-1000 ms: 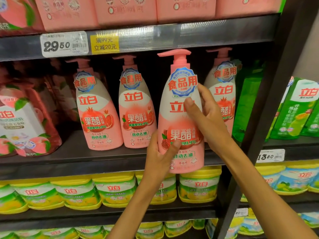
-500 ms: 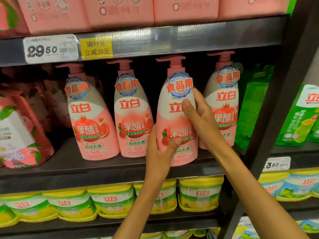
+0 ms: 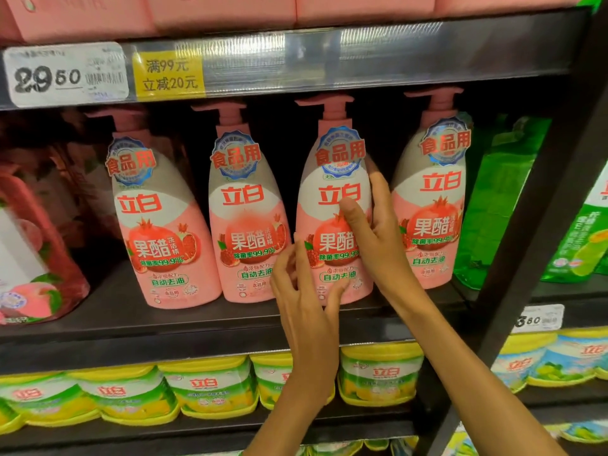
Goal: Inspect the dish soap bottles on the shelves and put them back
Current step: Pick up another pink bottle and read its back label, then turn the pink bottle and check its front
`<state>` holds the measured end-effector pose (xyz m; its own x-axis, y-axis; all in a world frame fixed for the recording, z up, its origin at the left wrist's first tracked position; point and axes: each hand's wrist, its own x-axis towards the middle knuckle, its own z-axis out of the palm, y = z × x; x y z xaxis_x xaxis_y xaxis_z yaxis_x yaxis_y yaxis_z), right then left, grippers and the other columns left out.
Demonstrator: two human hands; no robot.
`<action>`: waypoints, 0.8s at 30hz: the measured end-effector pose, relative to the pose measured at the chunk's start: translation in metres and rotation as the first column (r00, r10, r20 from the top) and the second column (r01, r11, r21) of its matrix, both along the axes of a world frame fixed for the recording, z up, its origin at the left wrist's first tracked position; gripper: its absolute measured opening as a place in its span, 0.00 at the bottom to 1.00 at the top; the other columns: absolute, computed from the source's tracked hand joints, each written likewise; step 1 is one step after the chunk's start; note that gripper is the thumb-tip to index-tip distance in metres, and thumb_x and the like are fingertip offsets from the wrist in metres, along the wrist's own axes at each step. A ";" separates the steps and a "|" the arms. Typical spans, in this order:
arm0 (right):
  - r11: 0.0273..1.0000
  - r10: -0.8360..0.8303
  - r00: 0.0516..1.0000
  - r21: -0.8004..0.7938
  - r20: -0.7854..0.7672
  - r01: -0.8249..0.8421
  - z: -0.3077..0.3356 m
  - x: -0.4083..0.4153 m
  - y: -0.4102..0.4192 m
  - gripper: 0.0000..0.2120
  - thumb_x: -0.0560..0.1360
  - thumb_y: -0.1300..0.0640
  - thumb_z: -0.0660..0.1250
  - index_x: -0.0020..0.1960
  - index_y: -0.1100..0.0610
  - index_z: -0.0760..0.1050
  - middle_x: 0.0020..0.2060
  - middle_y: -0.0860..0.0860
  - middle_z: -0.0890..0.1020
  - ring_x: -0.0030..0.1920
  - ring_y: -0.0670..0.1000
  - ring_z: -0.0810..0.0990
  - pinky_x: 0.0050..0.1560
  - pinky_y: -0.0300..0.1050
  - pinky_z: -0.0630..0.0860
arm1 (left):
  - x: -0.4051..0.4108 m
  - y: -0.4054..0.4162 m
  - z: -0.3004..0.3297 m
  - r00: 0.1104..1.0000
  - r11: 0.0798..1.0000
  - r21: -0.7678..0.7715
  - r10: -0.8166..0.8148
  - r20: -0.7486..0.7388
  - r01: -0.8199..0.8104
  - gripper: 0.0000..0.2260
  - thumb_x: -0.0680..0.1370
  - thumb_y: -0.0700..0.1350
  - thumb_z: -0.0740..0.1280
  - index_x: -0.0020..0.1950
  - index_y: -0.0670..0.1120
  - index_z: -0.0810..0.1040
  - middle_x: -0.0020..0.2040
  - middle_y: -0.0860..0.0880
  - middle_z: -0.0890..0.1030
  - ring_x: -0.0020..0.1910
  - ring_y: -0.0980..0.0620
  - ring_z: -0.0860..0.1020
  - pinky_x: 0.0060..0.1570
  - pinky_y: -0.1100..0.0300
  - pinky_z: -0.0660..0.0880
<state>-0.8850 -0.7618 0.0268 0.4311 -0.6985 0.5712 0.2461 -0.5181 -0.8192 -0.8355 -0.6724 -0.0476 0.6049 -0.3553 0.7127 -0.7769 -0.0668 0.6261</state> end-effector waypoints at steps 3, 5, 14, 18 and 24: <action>0.999 -0.033 0.999 -0.005 -0.004 0.033 0.001 0.002 -0.001 0.33 0.75 0.47 0.63 0.76 0.56 0.57 0.63 0.60 0.72 0.62 0.58 0.76 0.55 0.61 0.79 | 0.001 -0.003 0.001 1.000 1.000 0.029 -0.007 0.003 0.007 0.32 0.74 0.48 0.69 0.75 0.43 0.60 0.69 0.41 0.69 0.69 0.48 0.66 0.67 0.58 0.63; 1.000 -0.027 1.000 0.007 -0.005 0.027 0.000 0.002 -0.002 0.31 0.76 0.49 0.63 0.76 0.56 0.57 0.64 0.61 0.72 0.62 0.58 0.77 0.55 0.61 0.79 | 0.001 -0.004 0.001 1.000 0.999 0.044 0.008 0.020 -0.009 0.32 0.75 0.49 0.68 0.75 0.43 0.61 0.68 0.41 0.70 0.68 0.45 0.68 0.65 0.54 0.66; 0.786 -0.493 0.847 -0.314 0.199 0.532 0.009 -0.036 0.007 0.25 0.78 0.59 0.66 0.72 0.65 0.64 0.69 0.55 0.68 0.70 0.50 0.67 0.70 0.37 0.64 | -0.017 0.001 0.004 1.000 1.000 -0.003 0.019 0.023 -0.019 0.30 0.72 0.37 0.74 0.72 0.40 0.67 0.64 0.39 0.71 0.63 0.47 0.68 0.63 0.57 0.65; 0.762 -0.633 0.773 -0.134 0.052 0.633 0.018 -0.052 -0.020 0.39 0.72 0.49 0.73 0.74 0.64 0.59 0.70 0.59 0.66 0.71 0.56 0.64 0.71 0.53 0.63 | -0.037 -0.006 0.005 0.976 0.979 -0.016 -0.201 0.089 0.203 0.24 0.74 0.34 0.69 0.69 0.41 0.70 0.64 0.43 0.72 0.66 0.52 0.67 0.68 0.56 0.64; 0.780 -0.625 0.765 -0.074 -0.156 0.622 0.013 -0.052 -0.041 0.42 0.63 0.41 0.78 0.64 0.62 0.63 0.58 0.57 0.73 0.57 0.56 0.76 0.53 0.58 0.76 | -0.048 -0.013 0.004 0.853 0.828 0.218 -0.520 -0.046 0.517 0.28 0.79 0.40 0.65 0.76 0.45 0.57 0.75 0.48 0.61 0.74 0.55 0.57 0.73 0.65 0.54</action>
